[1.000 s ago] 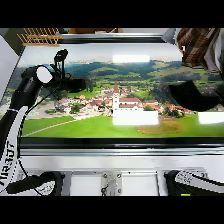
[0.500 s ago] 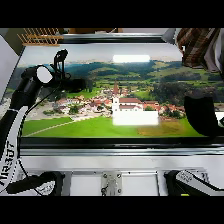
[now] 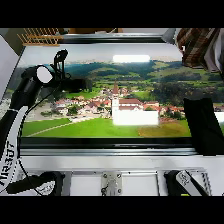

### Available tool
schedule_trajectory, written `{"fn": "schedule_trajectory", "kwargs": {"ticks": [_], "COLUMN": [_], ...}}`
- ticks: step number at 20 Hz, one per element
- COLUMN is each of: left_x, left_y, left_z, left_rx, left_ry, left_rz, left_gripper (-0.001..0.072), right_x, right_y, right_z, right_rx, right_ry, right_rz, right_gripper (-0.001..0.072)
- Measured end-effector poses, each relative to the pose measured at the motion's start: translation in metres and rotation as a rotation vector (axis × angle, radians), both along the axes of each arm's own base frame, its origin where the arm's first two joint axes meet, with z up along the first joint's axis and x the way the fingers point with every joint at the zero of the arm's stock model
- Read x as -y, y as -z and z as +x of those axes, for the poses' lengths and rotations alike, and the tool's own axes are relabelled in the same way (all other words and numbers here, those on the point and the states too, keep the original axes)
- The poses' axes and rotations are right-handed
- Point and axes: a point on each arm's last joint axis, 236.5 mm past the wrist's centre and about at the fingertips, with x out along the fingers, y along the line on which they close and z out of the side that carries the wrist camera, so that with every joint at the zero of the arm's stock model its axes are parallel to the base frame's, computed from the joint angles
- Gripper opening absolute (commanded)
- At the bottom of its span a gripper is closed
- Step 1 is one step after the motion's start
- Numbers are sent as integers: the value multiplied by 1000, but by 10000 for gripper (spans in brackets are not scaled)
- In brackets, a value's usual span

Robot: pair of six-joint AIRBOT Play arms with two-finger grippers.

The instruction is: Fold the clothes and pants, and hang the long-sleeved shirts on hangers.

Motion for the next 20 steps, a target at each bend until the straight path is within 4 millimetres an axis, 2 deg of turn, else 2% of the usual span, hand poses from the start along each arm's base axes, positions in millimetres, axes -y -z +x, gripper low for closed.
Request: {"fn": "schedule_trajectory", "kwargs": {"ticks": [2, 3, 5, 7, 9, 10, 11, 12, 16, 20], "left_x": [0, 0, 0, 0, 0, 0, 0, 0, 0, 0], "left_y": [0, 0, -1, -1, -1, -1, -1, -1, -1, -1], "left_z": [0, 0, 1, 2, 2, 2, 2, 2, 2, 3], "left_rx": [0, 1, 6, 8, 10, 10, 10, 11, 11, 12], "left_ry": [0, 0, -2, -2, -3, -3, -3, -4, -4, -4], "left_rz": [0, 0, -1, -1, -1, -1, -1, -1, -2, -2], "left_gripper": [11, 11, 11, 11, 11, 11, 11, 11, 11, 11], "right_x": [-35, -62, -119, -177, -229, -251, -267, -283, -315, -325], "right_y": [-42, -61, -88, -101, -106, -107, -107, -106, -104, -102], "right_z": [37, 55, 84, 101, 108, 109, 109, 109, 104, 100], "right_rx": [172, 253, 360, 413, 437, 442, 444, 446, 438, 429], "right_ry": [-120, -202, -375, -551, -708, -772, -822, -870, -968, -999], "right_rz": [-30, -31, -17, 6, 29, 41, 51, 61, 89, 105], "right_gripper": [588, 588, 587, 583, 568, 387, 119, 19, 15, 15]}}
